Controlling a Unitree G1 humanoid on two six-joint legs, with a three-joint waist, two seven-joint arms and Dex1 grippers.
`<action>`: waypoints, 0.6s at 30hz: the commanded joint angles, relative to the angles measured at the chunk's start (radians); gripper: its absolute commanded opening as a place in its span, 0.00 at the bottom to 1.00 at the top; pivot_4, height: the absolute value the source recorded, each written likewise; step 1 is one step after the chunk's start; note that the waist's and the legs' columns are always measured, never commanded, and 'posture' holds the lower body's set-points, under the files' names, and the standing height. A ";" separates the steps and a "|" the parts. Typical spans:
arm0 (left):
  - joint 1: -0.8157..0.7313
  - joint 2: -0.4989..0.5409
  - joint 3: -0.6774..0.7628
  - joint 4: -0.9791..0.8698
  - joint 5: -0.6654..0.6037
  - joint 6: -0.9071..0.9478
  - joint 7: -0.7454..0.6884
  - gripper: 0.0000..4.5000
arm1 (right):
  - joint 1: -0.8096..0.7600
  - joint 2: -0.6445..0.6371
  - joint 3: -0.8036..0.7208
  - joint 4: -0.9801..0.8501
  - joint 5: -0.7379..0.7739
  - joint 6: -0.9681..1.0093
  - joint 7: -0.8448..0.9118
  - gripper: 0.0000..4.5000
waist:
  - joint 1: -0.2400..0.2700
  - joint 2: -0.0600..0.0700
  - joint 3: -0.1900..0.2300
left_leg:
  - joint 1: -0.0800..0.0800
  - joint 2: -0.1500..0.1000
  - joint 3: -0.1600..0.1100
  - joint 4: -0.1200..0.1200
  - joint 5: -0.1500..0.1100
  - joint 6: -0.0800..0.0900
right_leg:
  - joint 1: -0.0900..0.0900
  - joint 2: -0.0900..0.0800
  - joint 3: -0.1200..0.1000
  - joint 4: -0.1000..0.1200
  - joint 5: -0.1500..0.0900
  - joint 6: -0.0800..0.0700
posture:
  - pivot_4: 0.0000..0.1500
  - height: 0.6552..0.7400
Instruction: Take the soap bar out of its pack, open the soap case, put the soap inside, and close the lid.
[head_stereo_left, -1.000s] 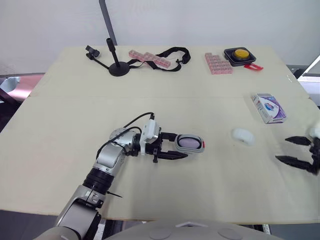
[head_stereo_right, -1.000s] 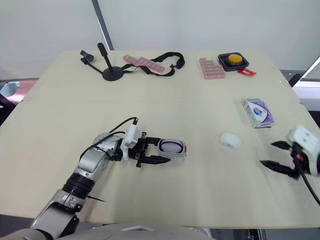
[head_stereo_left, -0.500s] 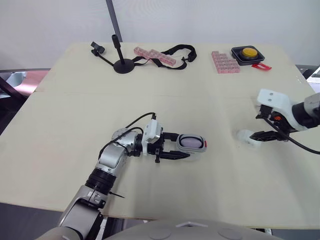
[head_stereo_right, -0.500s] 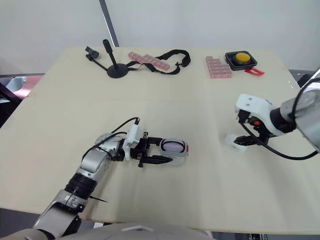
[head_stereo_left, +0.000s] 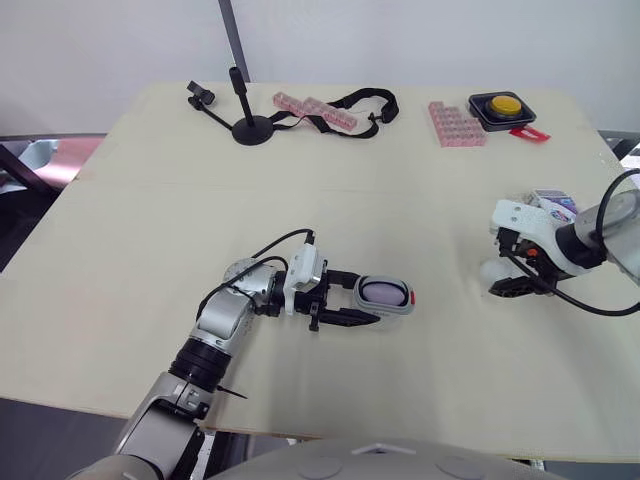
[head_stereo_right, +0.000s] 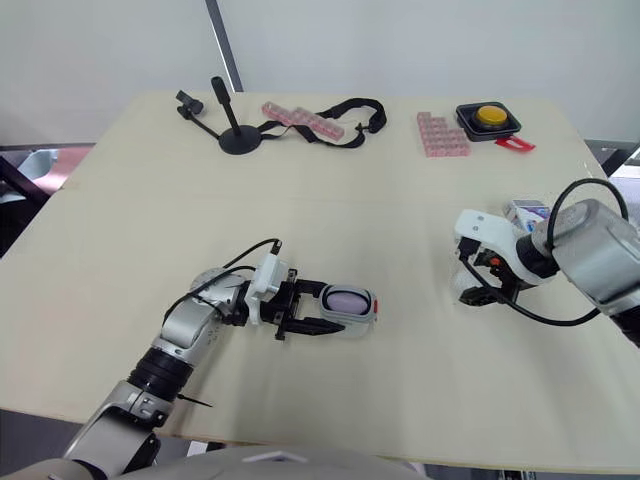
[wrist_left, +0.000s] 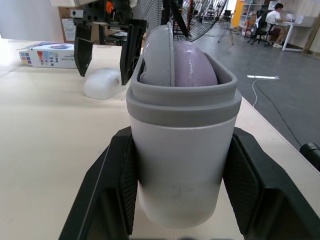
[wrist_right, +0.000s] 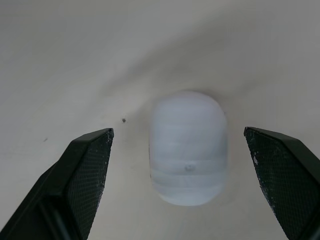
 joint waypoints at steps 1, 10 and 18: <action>-0.004 0.004 0.002 -0.036 -0.009 -0.014 -0.002 0.41 | 0.003 -0.005 -0.012 0.017 -0.030 -0.019 -0.004 0.99 | 0.001 0.000 0.000 | 0.000 0.000 0.000 0.000 0.000 0.000 | 0.000 0.000 0.000 0.000 0.000 0.000 | 1.00 0.72; -0.003 0.006 0.002 -0.035 -0.009 -0.015 0.000 0.41 | 0.013 0.006 -0.015 0.053 -0.052 -0.040 -0.001 0.99 | 0.002 0.000 0.000 | 0.000 0.000 0.000 0.000 0.000 0.000 | 0.000 0.000 0.000 0.000 0.000 0.000 | 1.00 0.72; -0.005 0.008 0.002 -0.032 -0.006 -0.017 0.003 0.41 | 0.014 0.012 -0.013 0.059 -0.057 -0.040 -0.001 0.67 | 0.004 0.000 0.000 | 0.000 0.000 0.000 0.000 0.000 0.000 | 0.000 0.000 0.000 0.000 0.000 0.000 | 1.00 0.72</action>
